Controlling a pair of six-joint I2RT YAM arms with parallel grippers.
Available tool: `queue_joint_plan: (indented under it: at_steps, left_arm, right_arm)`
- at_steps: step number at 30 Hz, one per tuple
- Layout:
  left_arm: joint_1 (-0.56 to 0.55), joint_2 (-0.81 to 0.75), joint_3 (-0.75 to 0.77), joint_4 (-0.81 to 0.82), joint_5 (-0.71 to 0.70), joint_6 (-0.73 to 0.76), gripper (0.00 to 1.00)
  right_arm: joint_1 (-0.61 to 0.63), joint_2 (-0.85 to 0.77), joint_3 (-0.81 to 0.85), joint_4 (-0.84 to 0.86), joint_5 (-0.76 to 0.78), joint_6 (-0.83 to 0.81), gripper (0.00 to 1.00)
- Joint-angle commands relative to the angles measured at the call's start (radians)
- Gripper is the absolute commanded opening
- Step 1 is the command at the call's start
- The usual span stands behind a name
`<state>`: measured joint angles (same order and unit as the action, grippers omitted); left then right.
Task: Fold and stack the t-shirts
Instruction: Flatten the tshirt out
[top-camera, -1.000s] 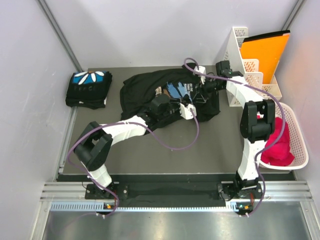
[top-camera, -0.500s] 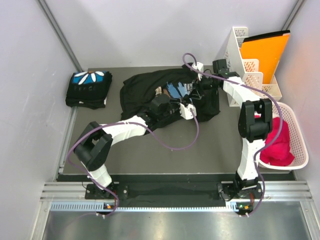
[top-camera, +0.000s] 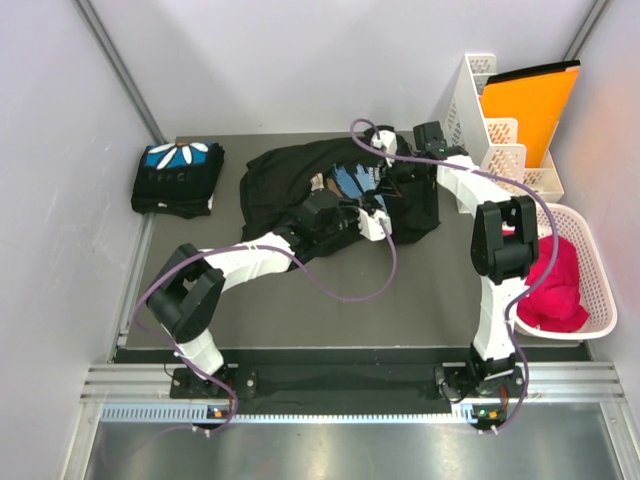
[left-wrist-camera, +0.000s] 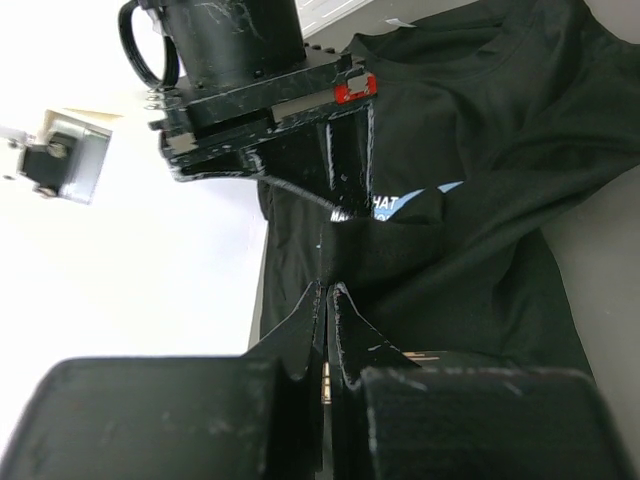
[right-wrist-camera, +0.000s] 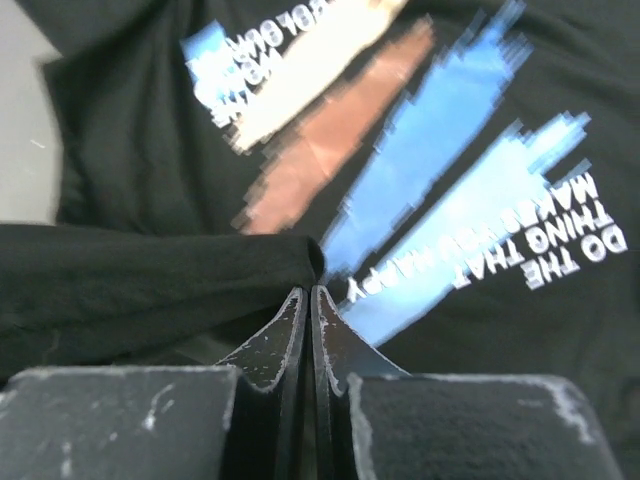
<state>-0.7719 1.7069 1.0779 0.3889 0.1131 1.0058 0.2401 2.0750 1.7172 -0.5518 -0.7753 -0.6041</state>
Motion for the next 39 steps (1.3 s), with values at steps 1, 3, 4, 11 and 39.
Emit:
queue_joint_plan:
  at_steps: [1, 3, 4, 11, 39]
  left_arm:
    - [0.005, -0.066, -0.013, 0.041, 0.0, 0.002, 0.0]
    - [0.005, -0.07, -0.018, 0.045, 0.003, 0.004, 0.0]
    - [0.005, -0.07, -0.019, 0.045, 0.003, 0.002, 0.0]
    - [0.005, -0.061, -0.015, 0.053, 0.005, -0.001, 0.0]
    - [0.005, -0.085, -0.03, 0.047, 0.003, -0.009, 0.0]
  right_arm:
    - [0.01, -0.072, 0.058, -0.04, 0.157, -0.109, 0.0]
    - [0.007, -0.108, 0.061, -0.059, 0.189, -0.175, 0.0]
    - [0.005, -0.122, 0.056, -0.069, 0.223, -0.195, 0.0]
    - [-0.001, -0.159, 0.045, -0.085, 0.326, -0.273, 0.0]
    - [-0.001, -0.365, -0.033, -0.347, 0.452, -0.698, 0.0]
